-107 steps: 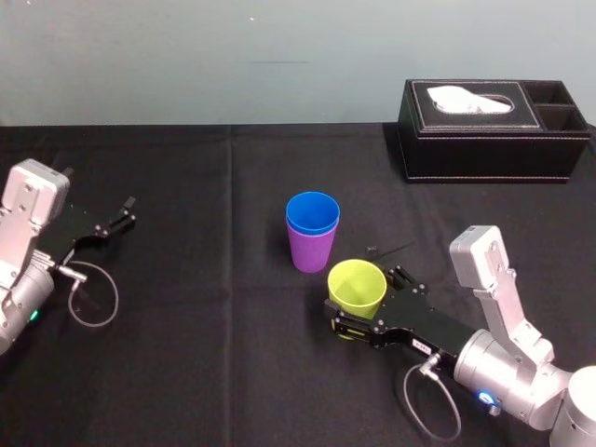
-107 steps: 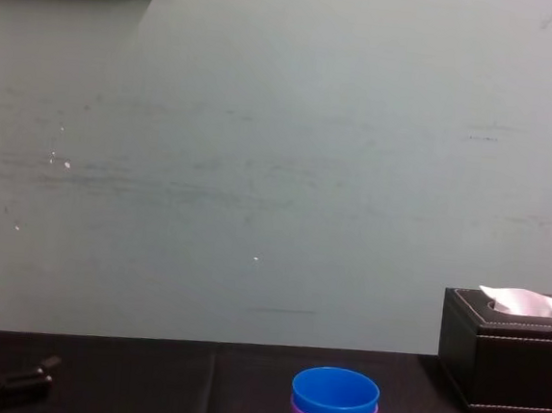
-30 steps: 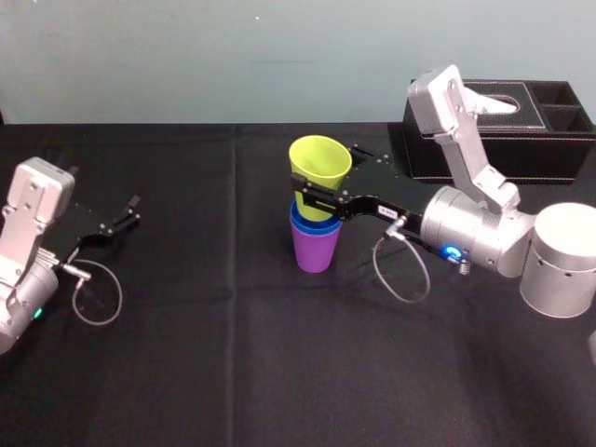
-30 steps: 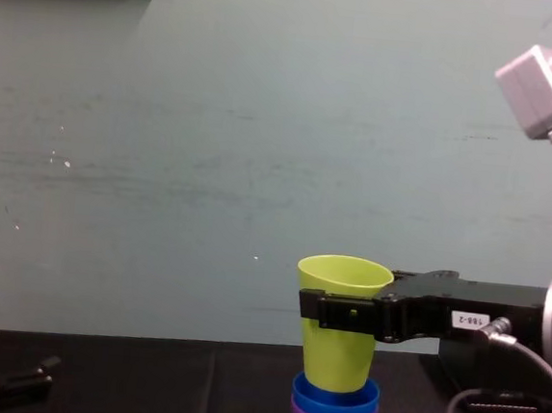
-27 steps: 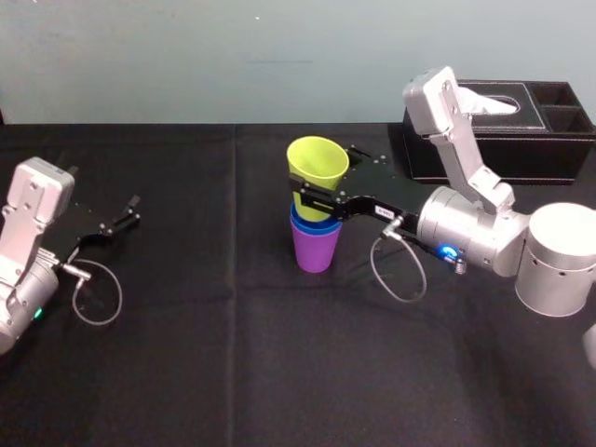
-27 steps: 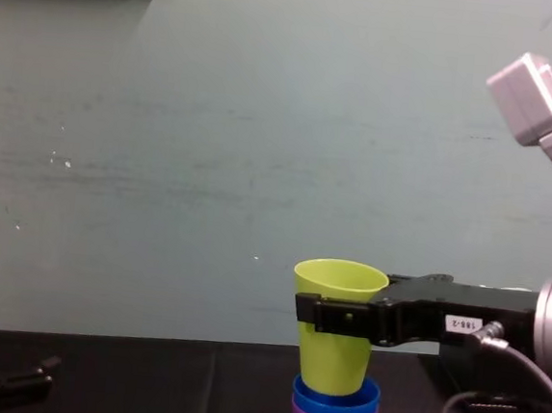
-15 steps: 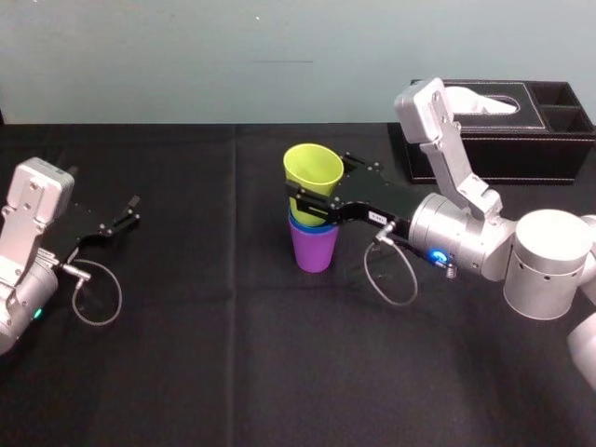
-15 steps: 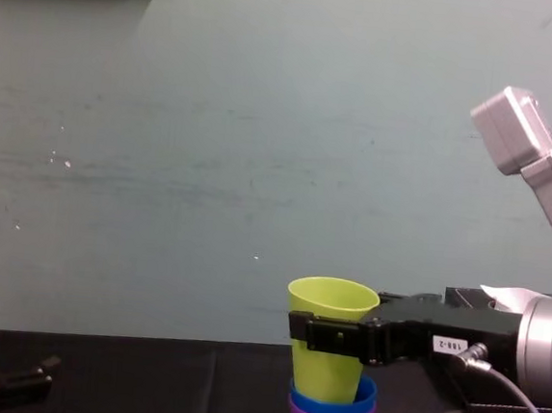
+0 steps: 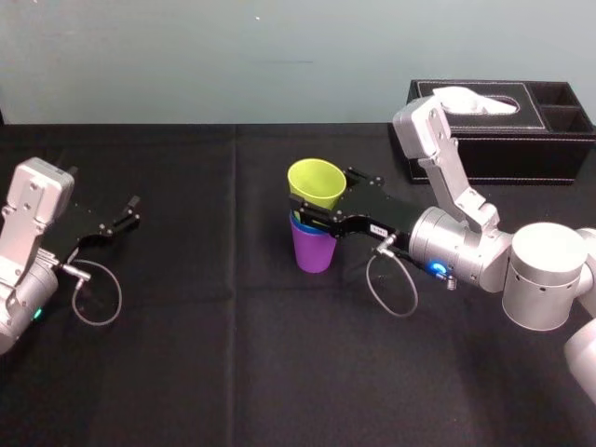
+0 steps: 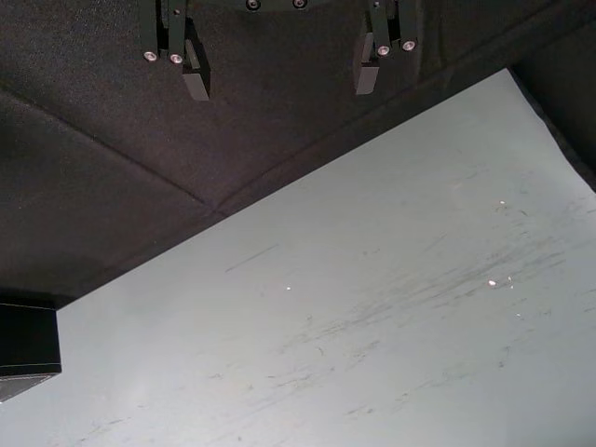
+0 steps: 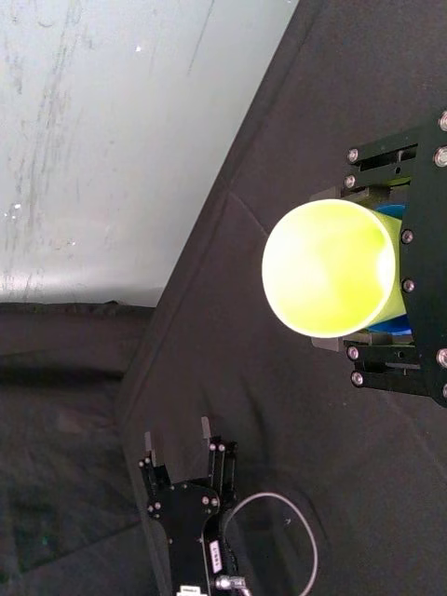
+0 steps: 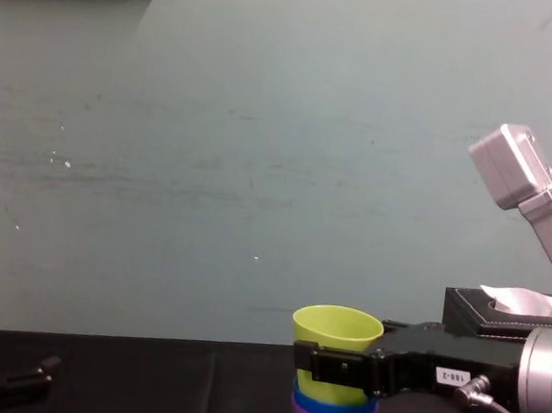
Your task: Stack the three plastic cups sequentially using one hand.
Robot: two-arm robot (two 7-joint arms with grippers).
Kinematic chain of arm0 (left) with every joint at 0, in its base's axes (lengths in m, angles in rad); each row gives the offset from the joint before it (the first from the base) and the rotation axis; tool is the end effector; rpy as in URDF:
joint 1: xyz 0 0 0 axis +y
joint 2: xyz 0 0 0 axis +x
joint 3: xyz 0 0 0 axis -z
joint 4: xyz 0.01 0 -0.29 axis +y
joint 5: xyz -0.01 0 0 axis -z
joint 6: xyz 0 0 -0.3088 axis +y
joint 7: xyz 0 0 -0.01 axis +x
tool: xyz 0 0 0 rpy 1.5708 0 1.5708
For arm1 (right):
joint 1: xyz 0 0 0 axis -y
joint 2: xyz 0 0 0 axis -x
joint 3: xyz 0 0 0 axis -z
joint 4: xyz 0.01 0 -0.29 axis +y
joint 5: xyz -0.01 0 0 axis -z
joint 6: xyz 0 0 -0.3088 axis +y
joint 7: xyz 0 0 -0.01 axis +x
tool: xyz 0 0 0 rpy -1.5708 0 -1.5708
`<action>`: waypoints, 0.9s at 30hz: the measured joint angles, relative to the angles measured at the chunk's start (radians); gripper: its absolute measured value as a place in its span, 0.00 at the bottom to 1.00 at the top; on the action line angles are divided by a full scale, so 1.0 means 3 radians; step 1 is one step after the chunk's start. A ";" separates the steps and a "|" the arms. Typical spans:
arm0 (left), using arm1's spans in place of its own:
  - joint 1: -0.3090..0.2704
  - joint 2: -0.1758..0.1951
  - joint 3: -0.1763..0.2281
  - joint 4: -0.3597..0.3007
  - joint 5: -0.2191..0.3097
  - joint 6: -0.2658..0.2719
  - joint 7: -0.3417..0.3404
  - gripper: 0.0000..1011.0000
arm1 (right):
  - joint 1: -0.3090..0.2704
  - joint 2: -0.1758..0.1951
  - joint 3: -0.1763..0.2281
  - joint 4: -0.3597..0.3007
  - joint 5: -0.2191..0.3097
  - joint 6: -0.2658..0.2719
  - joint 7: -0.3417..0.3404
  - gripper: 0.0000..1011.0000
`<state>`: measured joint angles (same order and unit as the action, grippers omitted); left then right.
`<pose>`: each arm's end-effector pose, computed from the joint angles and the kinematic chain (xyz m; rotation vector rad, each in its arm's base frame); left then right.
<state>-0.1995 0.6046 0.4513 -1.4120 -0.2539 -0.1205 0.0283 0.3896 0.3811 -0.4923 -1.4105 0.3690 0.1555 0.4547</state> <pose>0.3581 0.0827 -0.3023 0.3044 -0.2850 1.2480 0.4087 0.0111 -0.2471 -0.1862 -0.0021 -0.7435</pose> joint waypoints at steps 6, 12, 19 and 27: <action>0.0000 0.0000 0.0000 0.0000 0.0000 0.0000 0.0000 1.00 | -0.0008 -0.0014 -0.0001 0.0034 -0.0019 -0.0004 0.0007 0.73; 0.0000 0.0000 0.0000 0.0000 0.0000 0.0000 0.0000 1.00 | -0.0013 -0.0026 -0.0003 0.0059 -0.0038 -0.0006 0.0010 0.73; 0.0000 0.0000 0.0000 0.0000 0.0000 0.0000 0.0000 1.00 | -0.0016 -0.0037 -0.0004 0.0080 -0.0052 -0.0005 0.0010 0.73; 0.0000 0.0000 0.0000 0.0000 0.0000 0.0000 0.0000 1.00 | -0.0016 -0.0037 -0.0004 0.0079 -0.0052 -0.0003 0.0010 0.73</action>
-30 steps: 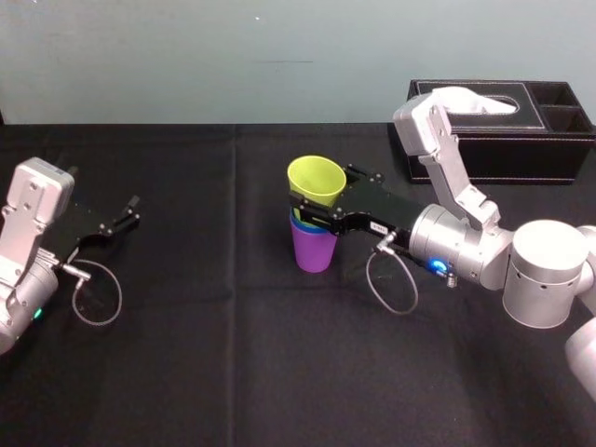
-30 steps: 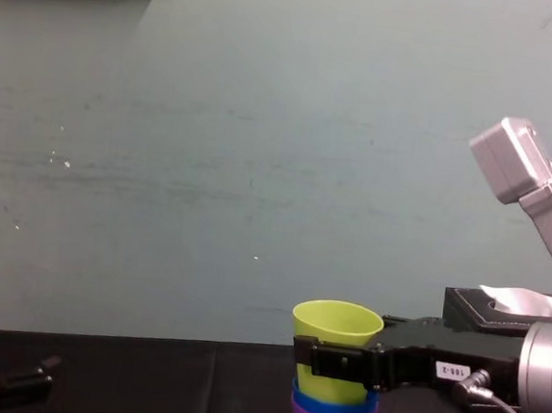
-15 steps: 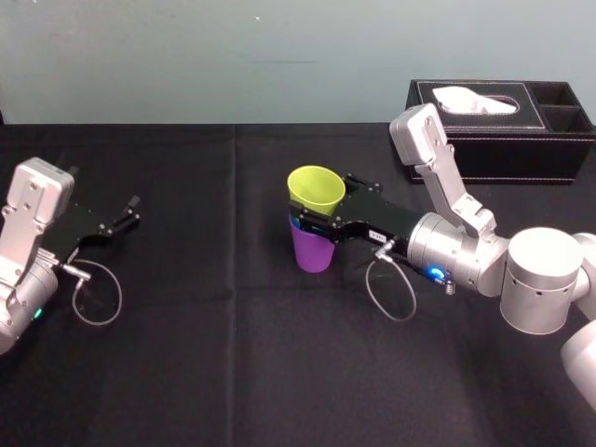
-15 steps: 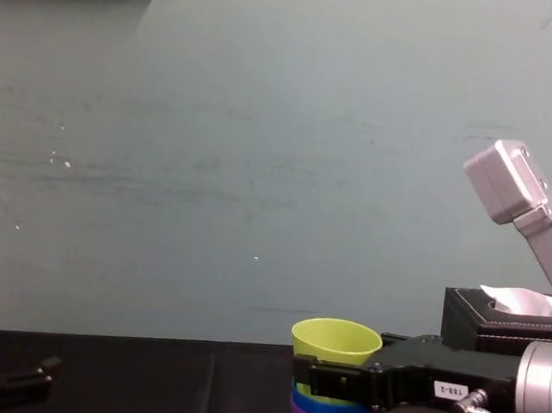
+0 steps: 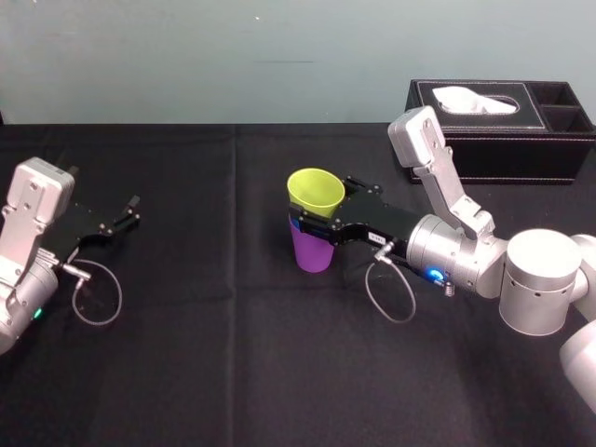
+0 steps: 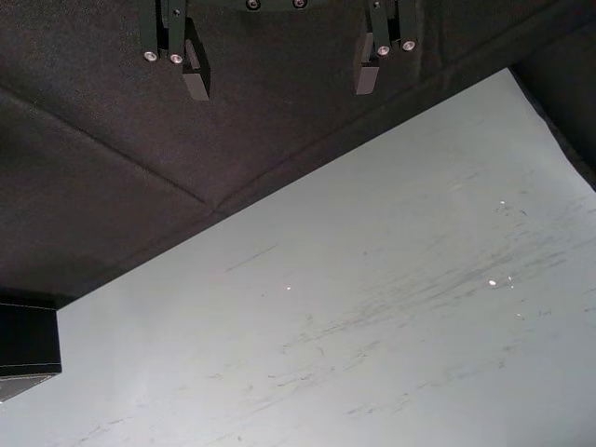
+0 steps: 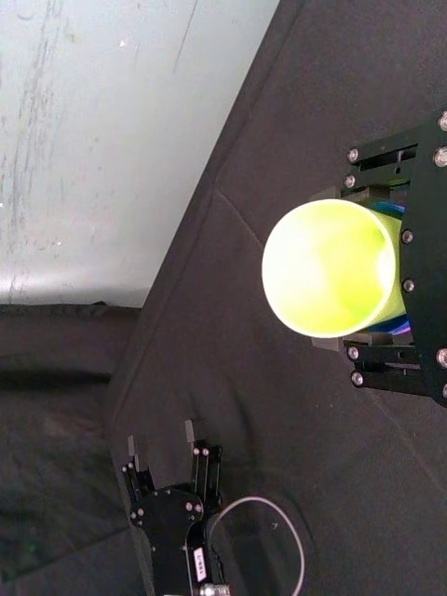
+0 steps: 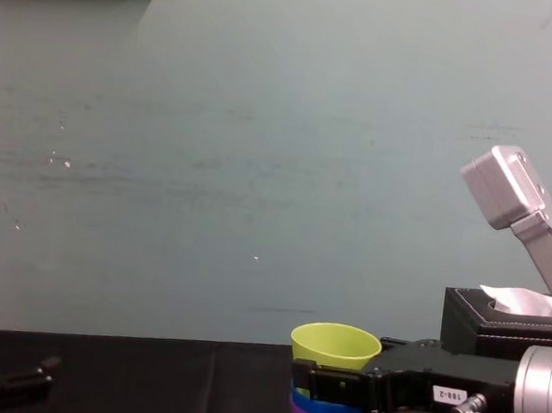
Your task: Stack the three plastic cups sequentially using one hand.
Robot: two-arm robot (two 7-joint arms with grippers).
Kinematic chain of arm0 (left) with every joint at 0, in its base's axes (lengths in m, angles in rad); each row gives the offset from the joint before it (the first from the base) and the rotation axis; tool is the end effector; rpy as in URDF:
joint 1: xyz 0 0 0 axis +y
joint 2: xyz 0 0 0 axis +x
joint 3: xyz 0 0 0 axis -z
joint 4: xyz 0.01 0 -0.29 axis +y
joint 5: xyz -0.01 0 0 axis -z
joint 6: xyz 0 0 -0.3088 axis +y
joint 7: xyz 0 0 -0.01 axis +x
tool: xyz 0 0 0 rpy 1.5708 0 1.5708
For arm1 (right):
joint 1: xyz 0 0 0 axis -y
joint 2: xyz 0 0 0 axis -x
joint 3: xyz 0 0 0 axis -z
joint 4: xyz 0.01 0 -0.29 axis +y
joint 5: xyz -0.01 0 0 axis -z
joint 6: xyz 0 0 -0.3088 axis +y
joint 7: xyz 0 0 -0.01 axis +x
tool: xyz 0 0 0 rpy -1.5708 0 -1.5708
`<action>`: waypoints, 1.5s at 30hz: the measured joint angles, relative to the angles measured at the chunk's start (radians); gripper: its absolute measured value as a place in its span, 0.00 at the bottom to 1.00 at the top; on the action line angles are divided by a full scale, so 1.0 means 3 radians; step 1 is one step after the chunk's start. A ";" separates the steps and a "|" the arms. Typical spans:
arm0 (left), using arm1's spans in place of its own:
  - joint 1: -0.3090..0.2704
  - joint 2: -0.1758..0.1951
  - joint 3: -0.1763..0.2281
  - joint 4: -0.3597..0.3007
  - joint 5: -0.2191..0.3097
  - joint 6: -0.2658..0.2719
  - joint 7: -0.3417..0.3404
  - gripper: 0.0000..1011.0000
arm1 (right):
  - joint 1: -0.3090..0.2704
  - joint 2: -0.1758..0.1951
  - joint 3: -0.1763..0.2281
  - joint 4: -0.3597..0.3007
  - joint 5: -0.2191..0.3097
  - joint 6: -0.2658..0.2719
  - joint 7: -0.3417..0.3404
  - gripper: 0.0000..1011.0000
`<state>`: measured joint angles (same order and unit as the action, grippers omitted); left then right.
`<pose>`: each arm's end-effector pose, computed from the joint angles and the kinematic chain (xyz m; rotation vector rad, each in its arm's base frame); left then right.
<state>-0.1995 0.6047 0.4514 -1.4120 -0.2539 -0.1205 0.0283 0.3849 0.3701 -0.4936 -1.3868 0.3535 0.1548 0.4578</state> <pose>0.3581 0.0827 -0.3023 0.3045 -0.2850 1.2480 0.4085 0.0123 -0.2558 -0.2044 0.0117 -0.7451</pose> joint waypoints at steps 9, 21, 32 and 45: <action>0.0000 0.0000 0.0000 0.0000 0.0000 0.0000 0.0000 1.00 | 0.0002 0.0002 0.0000 -0.0003 0.0001 0.0003 0.0000 0.92; 0.0000 0.0000 0.0000 0.0000 0.0000 0.0000 0.0000 1.00 | 0.0003 0.0004 0.0000 -0.0007 0.0004 0.0003 -0.0001 0.99; 0.0000 0.0000 0.0000 0.0000 0.0000 0.0000 0.0000 1.00 | -0.0130 0.0027 0.0132 -0.0234 0.0064 -0.0087 -0.0073 0.99; 0.0000 0.0000 0.0000 0.0000 0.0000 0.0000 0.0000 1.00 | -0.0494 0.0106 0.0393 -0.0598 0.0076 -0.0186 -0.0369 0.99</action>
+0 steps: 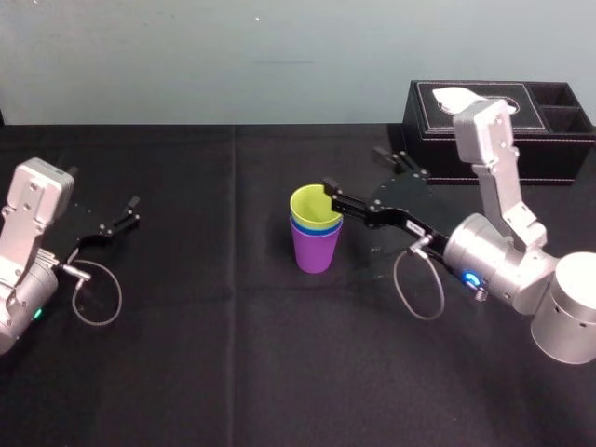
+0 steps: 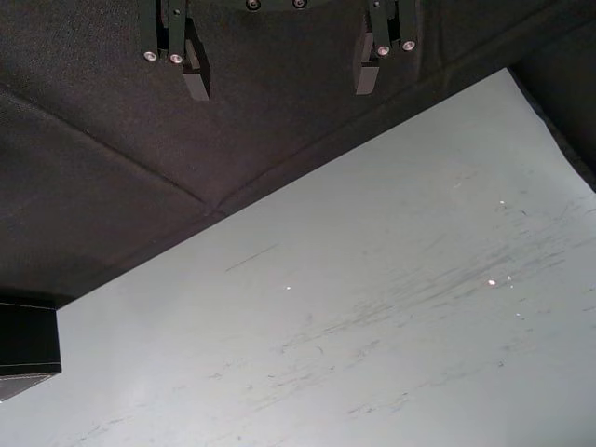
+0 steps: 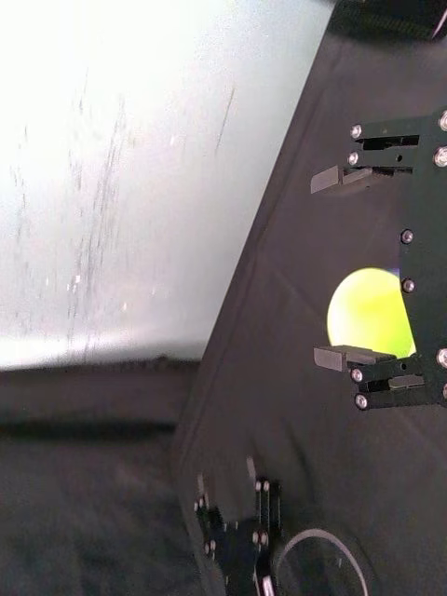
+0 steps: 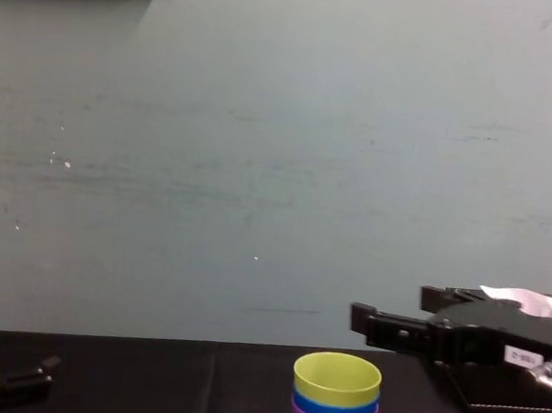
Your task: Stack the three plastic cups sequentially using one hand.
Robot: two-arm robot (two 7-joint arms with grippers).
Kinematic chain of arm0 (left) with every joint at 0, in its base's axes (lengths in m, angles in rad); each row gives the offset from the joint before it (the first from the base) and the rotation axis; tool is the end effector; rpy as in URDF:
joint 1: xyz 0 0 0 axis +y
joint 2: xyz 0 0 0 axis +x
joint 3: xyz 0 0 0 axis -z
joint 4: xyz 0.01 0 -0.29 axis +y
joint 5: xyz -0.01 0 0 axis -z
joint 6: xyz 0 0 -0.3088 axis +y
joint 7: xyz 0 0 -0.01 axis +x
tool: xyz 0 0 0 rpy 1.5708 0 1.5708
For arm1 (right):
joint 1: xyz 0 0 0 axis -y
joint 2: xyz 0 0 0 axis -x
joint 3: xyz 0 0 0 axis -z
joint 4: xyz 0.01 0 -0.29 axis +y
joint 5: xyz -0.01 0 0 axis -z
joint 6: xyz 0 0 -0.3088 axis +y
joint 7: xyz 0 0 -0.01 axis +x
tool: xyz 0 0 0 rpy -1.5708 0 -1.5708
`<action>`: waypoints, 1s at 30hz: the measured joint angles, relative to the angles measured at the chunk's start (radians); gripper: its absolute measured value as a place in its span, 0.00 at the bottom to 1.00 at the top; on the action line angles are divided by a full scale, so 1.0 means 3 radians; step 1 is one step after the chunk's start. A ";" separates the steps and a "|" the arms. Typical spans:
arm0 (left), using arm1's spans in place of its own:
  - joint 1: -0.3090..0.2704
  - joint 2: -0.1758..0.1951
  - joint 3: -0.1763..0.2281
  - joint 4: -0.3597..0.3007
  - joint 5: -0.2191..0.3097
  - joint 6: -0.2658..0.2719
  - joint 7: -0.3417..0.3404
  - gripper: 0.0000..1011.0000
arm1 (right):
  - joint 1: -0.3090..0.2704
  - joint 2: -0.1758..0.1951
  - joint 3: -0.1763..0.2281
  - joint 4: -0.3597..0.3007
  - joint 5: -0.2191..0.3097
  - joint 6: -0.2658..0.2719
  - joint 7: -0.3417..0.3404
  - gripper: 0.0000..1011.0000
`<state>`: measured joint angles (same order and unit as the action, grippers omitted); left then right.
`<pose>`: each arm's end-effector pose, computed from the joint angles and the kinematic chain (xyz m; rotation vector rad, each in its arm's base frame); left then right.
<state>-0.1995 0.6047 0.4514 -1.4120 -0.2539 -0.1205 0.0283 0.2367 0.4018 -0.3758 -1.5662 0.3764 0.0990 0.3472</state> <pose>0.3581 0.0827 -0.3023 0.3045 -0.2850 1.2480 0.3735 -0.0069 -0.2449 -0.0763 -0.0404 -0.8864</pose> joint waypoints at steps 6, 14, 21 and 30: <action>0.0000 0.0000 0.0000 0.0000 0.0000 0.0000 0.0000 1.00 | -0.0201 -0.0010 0.0141 -0.0090 -0.0134 -0.0091 -0.0233 0.99; 0.0000 0.0000 0.0000 0.0000 0.0000 0.0000 0.0000 1.00 | -0.0372 -0.0094 0.0264 -0.0074 -0.0333 -0.0178 -0.0495 0.99; 0.0000 0.0000 0.0000 0.0000 0.0000 0.0000 0.0000 1.00 | -0.0451 -0.0198 0.0322 -0.0019 -0.0473 -0.0280 -0.0659 0.99; 0.0000 0.0000 0.0000 0.0000 0.0000 0.0000 0.0000 1.00 | -0.0465 -0.0319 0.0341 0.0087 -0.0646 -0.0331 -0.0748 0.99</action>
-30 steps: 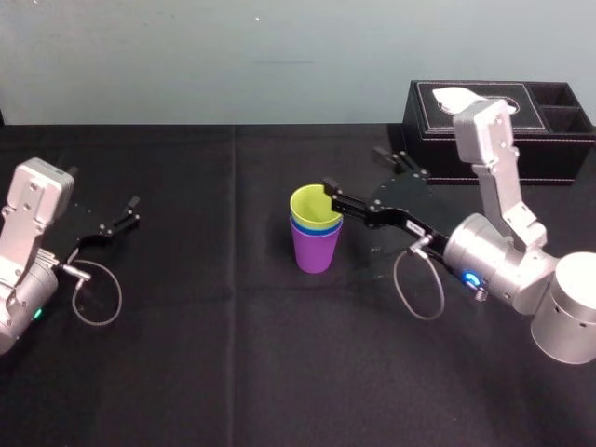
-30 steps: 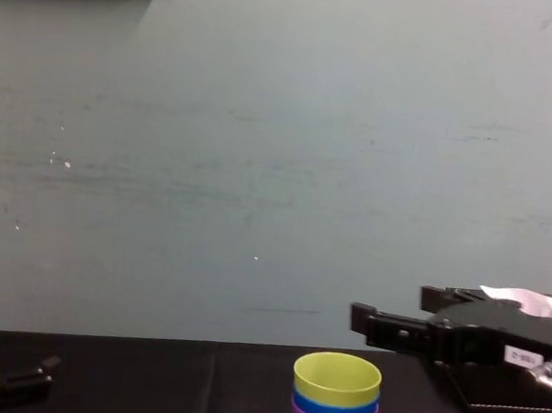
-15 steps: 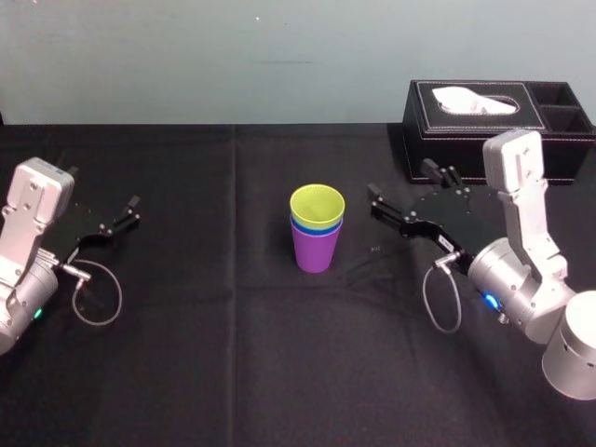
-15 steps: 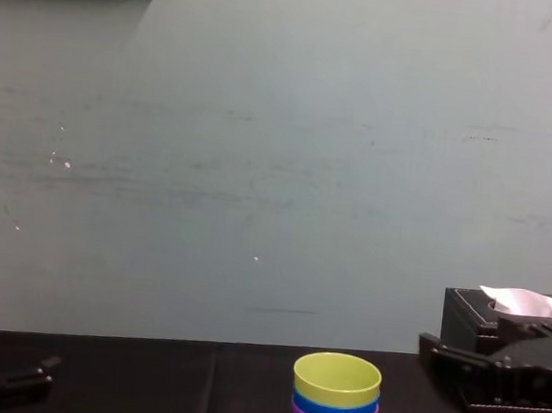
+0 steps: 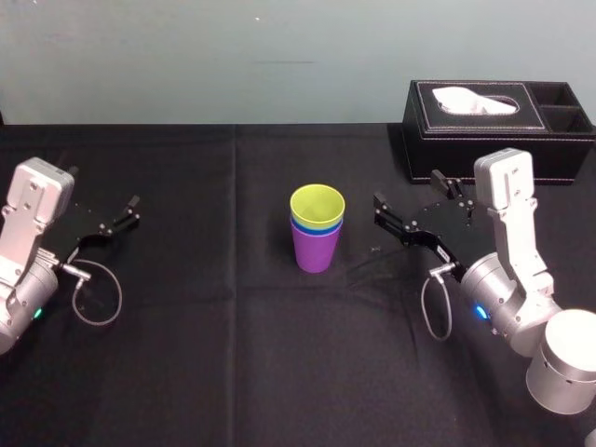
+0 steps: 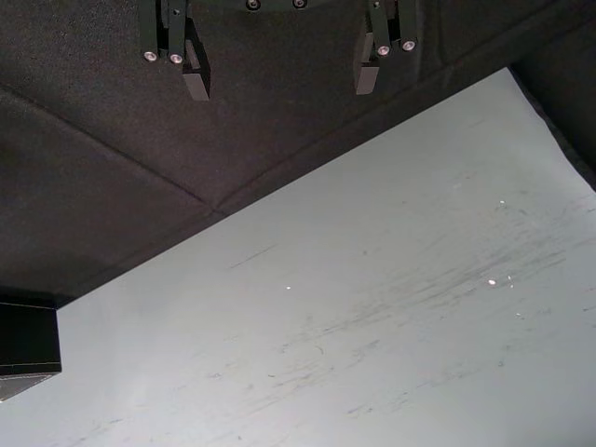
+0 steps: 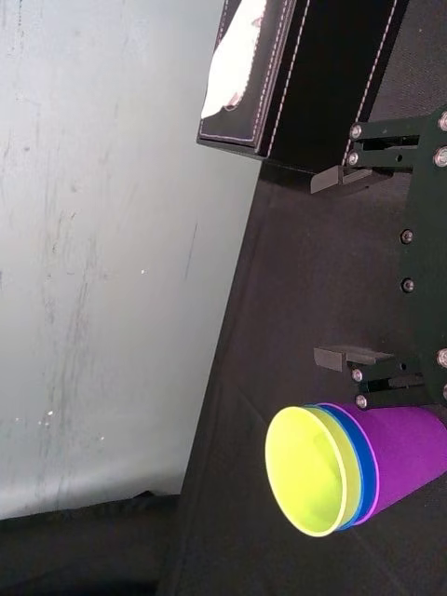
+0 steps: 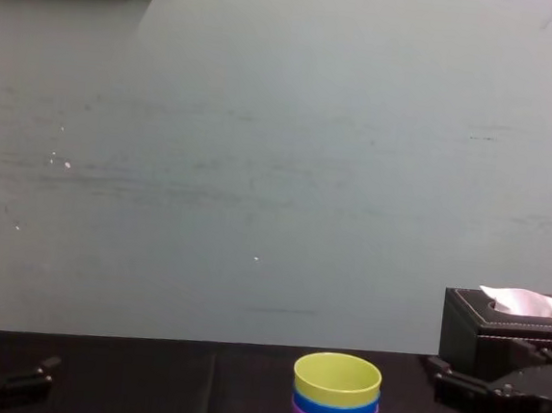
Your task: Stack the three plastic cups sequentially using one hand.
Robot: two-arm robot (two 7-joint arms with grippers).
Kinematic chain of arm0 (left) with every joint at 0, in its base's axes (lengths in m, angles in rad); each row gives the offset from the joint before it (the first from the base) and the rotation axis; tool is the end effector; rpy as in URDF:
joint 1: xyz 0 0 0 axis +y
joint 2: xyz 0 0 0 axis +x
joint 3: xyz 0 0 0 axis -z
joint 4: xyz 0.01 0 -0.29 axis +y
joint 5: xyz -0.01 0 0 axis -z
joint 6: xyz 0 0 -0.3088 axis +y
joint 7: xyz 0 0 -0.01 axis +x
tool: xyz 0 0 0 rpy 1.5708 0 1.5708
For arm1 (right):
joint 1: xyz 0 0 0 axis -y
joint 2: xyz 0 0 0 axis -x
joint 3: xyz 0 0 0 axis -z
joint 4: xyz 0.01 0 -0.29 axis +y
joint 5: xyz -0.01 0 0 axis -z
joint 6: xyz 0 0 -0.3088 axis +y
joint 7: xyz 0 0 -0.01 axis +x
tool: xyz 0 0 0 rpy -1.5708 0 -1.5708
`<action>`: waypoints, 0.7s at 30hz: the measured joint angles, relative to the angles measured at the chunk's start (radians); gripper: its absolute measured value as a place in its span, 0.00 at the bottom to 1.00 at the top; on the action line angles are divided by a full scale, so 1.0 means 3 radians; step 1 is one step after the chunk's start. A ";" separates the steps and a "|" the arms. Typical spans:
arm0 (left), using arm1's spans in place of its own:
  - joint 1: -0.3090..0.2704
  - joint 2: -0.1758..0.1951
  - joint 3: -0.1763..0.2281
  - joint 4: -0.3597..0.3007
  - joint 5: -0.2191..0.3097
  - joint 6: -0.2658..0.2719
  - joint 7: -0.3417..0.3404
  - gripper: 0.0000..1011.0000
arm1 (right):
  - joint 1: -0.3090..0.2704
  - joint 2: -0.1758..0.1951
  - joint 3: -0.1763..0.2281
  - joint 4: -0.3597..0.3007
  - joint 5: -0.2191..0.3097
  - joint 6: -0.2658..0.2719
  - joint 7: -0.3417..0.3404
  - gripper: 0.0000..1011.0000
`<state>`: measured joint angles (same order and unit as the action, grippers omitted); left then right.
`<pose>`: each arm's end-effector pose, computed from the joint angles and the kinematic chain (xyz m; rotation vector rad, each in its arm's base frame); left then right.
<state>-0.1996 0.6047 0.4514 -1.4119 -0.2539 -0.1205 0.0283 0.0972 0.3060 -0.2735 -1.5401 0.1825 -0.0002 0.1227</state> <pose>0.3581 0.0827 -0.3023 0.3045 -0.2851 1.2480 0.3459 -0.0088 -0.2899 -0.1098 -0.0984 -1.1941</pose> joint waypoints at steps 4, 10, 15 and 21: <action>0.0000 0.0000 0.0000 0.0000 0.0000 0.0000 0.0000 1.00 | 0.0003 -0.0036 0.0031 0.0026 -0.0026 -0.0011 0.0005 0.99; 0.0000 0.0000 0.0000 0.0000 0.0000 0.0000 0.0000 1.00 | 0.0003 -0.0033 0.0026 0.0024 -0.0027 -0.0011 0.0006 0.99; 0.0000 0.0000 0.0000 0.0000 0.0000 0.0000 0.0000 1.00 | 0.0003 -0.0031 0.0023 0.0021 -0.0028 -0.0011 0.0006 0.99; 0.0000 0.0000 0.0000 0.0000 0.0000 0.0000 0.0000 1.00 | 0.0001 -0.0029 0.0020 0.0018 -0.0028 -0.0009 0.0006 0.99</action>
<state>-0.1995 0.6046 0.4514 -1.4120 -0.2539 -0.1205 0.0283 0.0975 0.2974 -0.2677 -1.5345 0.1742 -0.0028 0.1245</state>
